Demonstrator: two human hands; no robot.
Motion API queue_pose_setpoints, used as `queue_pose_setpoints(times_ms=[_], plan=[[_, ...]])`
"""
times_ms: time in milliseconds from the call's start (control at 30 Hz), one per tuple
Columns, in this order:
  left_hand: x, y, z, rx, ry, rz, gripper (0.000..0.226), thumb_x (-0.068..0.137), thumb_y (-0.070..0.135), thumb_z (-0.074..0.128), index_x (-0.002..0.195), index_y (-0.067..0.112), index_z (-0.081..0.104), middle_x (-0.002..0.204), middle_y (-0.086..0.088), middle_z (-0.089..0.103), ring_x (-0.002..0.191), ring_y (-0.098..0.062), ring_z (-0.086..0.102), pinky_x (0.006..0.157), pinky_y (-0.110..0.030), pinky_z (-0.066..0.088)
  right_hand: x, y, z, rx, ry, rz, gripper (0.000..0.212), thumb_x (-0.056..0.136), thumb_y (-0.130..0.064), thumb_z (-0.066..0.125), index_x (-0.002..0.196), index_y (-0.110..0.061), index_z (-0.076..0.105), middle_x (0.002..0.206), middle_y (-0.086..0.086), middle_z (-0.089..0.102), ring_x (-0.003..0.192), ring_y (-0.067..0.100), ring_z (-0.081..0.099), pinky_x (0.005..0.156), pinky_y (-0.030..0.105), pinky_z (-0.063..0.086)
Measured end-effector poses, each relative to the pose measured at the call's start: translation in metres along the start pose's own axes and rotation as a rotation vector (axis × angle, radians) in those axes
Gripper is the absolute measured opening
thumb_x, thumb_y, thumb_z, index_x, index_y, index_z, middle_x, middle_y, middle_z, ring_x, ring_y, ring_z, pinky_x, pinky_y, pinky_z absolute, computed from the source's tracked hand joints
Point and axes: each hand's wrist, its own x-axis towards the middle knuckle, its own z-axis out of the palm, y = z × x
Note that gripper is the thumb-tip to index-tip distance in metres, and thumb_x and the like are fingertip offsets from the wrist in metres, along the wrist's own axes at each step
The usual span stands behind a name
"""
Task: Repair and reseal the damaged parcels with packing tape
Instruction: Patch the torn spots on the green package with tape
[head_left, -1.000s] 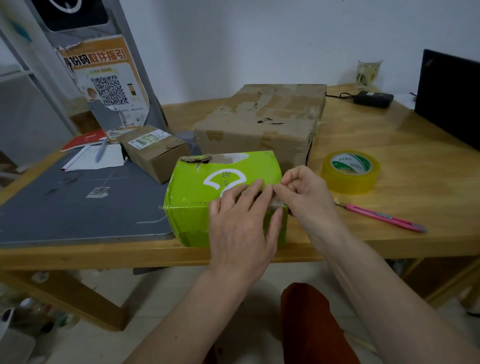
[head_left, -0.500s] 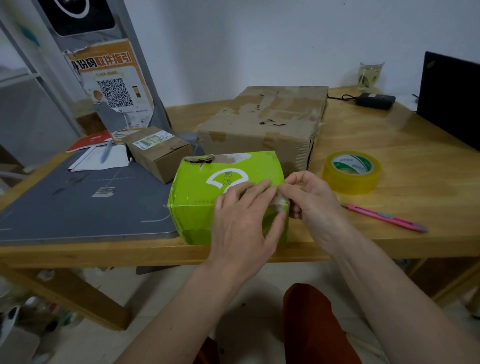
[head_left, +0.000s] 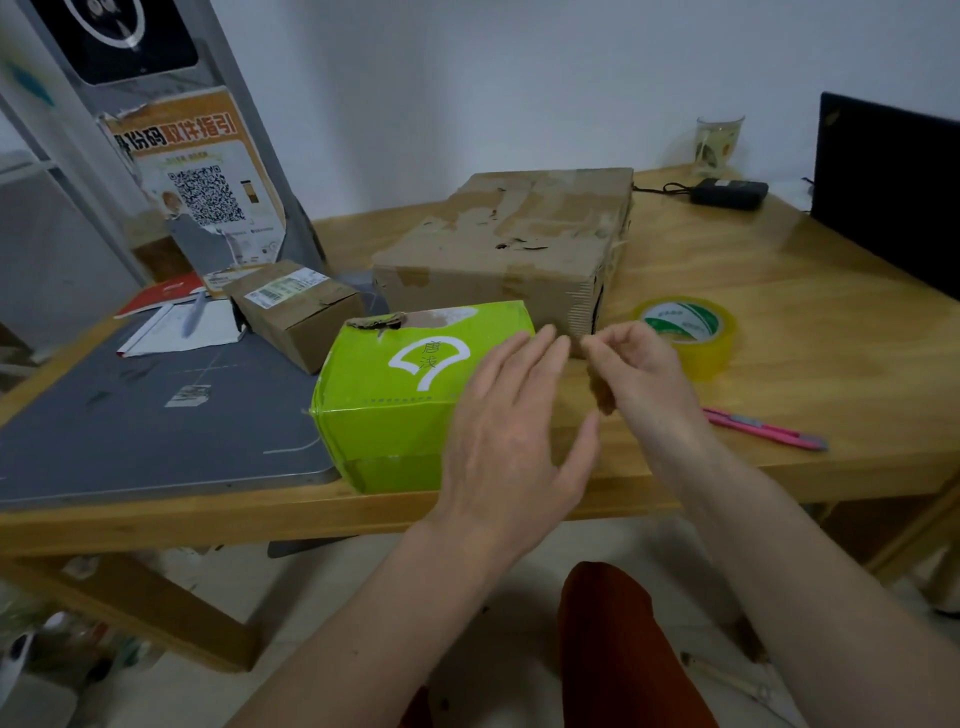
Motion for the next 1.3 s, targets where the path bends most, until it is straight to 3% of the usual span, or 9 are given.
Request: queue_pose_setpoints(times_ms=[200,300,400,600,900,1000,1067,1167,1300], plan=[[0.001,0.038,0.036,-0.261,-0.133,0.064,0.052,0.089,0.018,0.055,0.136,-0.005,0.050,0.141,-0.017,0.050,0.136,-0.027,0.043,0.115,-0.035,0.032,0.047,0.030,-0.055,-0.616,0.227,-0.160,0.026,0.085,-0.002,0.055,0.110,-0.007,0.055,0.109,0.009,0.058,0.106,0.025,0.052,0.092,0.037,0.041],[-0.009,0.043,0.053,-0.255,-0.270,-0.052,0.061,0.088,0.028,0.052,0.141,0.000,0.044,0.146,-0.013,0.045,0.139,-0.022,0.038,0.117,-0.029,0.027,0.067,0.044,-0.073,-0.960,0.134,-0.076,0.049,0.081,-0.005,0.059,0.128,-0.008,0.048,0.137,0.012,0.045,0.132,0.029,0.031,0.107,0.041,0.028],[-0.014,0.042,0.060,-0.228,-0.404,-0.190,0.069,0.090,0.031,0.056,0.150,0.007,0.030,0.155,-0.006,0.033,0.144,-0.016,0.026,0.115,-0.011,0.009,0.075,0.054,-0.082,-1.191,0.045,-0.003,0.052,0.083,-0.015,0.063,0.132,-0.015,0.046,0.150,0.003,0.031,0.143,0.022,0.013,0.114,0.050,0.014],[-0.007,0.037,0.065,-0.235,-0.448,-0.360,0.086,0.093,0.033,0.060,0.156,0.014,0.004,0.163,0.001,0.009,0.148,-0.008,0.004,0.106,-0.005,-0.005,0.066,0.053,-0.098,-0.972,-0.006,-0.114,0.047,0.080,-0.017,0.075,0.123,-0.010,0.058,0.144,0.011,0.044,0.142,0.023,0.024,0.110,0.036,0.026],[0.034,0.050,0.051,-0.239,-0.059,-0.351,0.094,0.085,0.021,0.069,0.155,0.010,0.006,0.163,-0.002,0.008,0.148,-0.009,0.003,0.112,-0.006,-0.003,-0.004,0.008,-0.103,-0.798,0.011,-0.412,0.038,0.074,-0.010,0.078,0.108,-0.006,0.062,0.141,0.002,0.050,0.142,0.018,0.026,0.111,0.025,0.017],[0.045,0.048,0.042,-0.373,-0.065,-0.390,0.080,0.084,0.015,0.072,0.151,0.014,0.029,0.152,-0.001,0.040,0.139,-0.009,0.035,0.116,-0.019,0.023,-0.019,-0.007,-0.103,-0.788,-0.021,-0.491,0.036,0.072,-0.010,0.079,0.104,-0.009,0.063,0.139,0.000,0.050,0.137,0.009,0.023,0.111,0.026,0.017],[0.046,0.047,0.036,-0.477,-0.034,-0.403,0.063,0.082,0.009,0.073,0.139,0.014,0.049,0.127,0.002,0.062,0.114,-0.004,0.059,0.101,-0.022,0.045,-0.024,-0.012,-0.103,-0.791,-0.040,-0.528,0.037,0.070,-0.010,0.080,0.104,-0.009,0.063,0.138,0.000,0.051,0.137,0.010,0.024,0.111,0.027,0.018],[0.041,0.044,0.030,-0.506,0.032,-0.419,0.041,0.080,0.003,0.074,0.119,0.014,0.064,0.093,0.006,0.068,0.080,0.007,0.059,0.077,-0.006,0.045,-0.027,-0.017,-0.102,-0.790,-0.048,-0.527,0.038,0.071,-0.012,0.079,0.105,-0.011,0.063,0.136,-0.003,0.051,0.138,0.012,0.026,0.111,0.028,0.019],[0.035,0.040,0.026,-0.543,0.116,-0.354,0.011,0.079,0.005,0.076,0.086,0.013,0.075,0.077,0.001,0.068,0.069,0.005,0.057,0.069,-0.006,0.043,-0.032,-0.021,-0.095,-0.773,-0.031,-0.496,0.040,0.076,-0.017,0.077,0.113,-0.013,0.062,0.124,-0.009,0.052,0.131,0.006,0.033,0.104,0.019,0.023]])
